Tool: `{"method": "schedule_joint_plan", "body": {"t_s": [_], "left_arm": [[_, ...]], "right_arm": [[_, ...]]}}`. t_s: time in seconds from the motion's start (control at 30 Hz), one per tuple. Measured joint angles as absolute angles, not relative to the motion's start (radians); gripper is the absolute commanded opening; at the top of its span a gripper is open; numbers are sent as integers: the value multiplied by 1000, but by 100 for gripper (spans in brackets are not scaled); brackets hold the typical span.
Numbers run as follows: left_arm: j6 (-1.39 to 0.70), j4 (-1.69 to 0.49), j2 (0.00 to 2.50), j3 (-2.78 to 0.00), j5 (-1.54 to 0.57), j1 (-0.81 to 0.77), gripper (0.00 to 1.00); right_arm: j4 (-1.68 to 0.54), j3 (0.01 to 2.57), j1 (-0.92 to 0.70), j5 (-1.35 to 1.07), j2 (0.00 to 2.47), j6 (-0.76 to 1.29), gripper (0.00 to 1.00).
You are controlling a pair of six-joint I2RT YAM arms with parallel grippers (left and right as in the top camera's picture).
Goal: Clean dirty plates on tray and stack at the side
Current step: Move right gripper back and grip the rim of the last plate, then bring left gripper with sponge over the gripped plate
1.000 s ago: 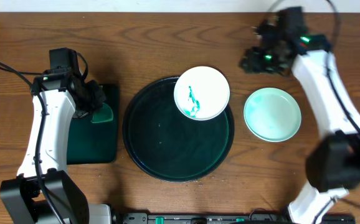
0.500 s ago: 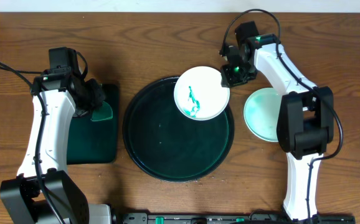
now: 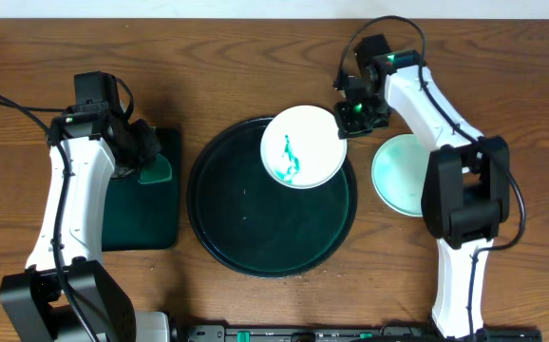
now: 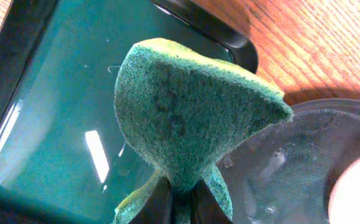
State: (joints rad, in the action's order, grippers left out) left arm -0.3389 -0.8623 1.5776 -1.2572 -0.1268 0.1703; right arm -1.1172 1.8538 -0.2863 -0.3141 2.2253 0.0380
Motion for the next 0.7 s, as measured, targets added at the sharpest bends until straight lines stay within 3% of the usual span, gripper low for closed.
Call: {"method": "schedule_joint_plan", "body": {"t_s": [0.4,0.7], "left_arm": [[-339,-841,1578,-1257,-127,170,7],[-340,-840,1578,-1257,-122,68,7]], "right_arm": [[-1065,1769,-530,-293,2181,289,1],[-927,1620,-545,-286,2198,423,1]]}}
